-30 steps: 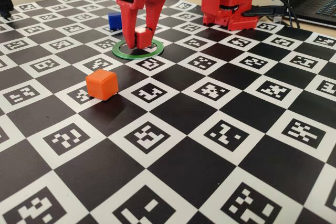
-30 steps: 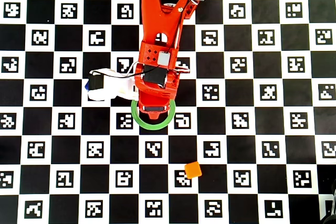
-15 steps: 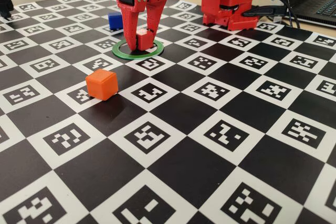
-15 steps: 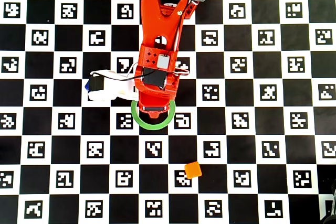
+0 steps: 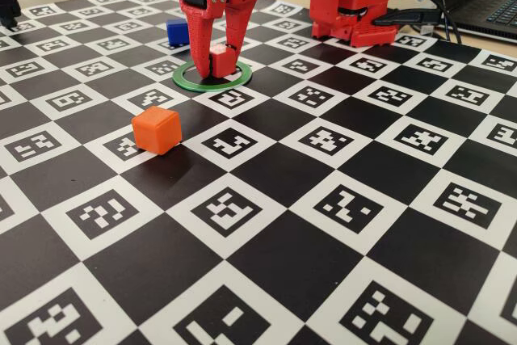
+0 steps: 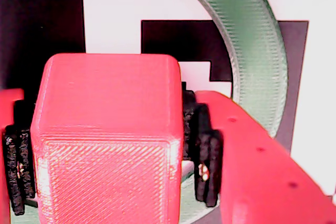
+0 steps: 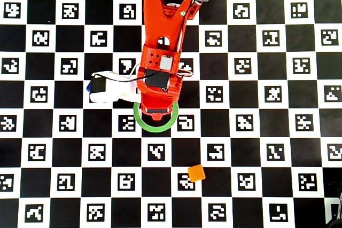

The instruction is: Grab the red cube then put it in the green circle then put the blue cube on top and finally the orange cube on top

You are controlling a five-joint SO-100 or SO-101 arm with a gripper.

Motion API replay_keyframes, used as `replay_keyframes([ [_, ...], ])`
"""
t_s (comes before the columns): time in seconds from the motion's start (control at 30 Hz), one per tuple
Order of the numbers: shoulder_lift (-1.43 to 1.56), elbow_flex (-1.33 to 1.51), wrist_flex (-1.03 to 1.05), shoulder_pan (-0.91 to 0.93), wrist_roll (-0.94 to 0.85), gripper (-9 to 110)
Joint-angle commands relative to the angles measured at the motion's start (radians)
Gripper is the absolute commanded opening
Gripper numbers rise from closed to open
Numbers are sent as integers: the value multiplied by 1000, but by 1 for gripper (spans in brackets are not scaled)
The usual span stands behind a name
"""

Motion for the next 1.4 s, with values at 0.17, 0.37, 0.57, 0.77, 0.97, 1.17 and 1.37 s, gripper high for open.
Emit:
replay_keyframes([
  [0.17, 46, -35, -37, 8, 31, 30],
  [0.37, 98, -18, -29, -2, 55, 34],
  [0.57, 198, -60, 86, -12, 58, 34],
  [0.77, 278, -172, 259, -3, 83, 34],
  [0.97, 341, -253, 383, 26, 112, 34],
  [1.17, 368, -314, 468, 107, 173, 35],
  [1.37, 379, -356, 511, 232, 158, 37],
])
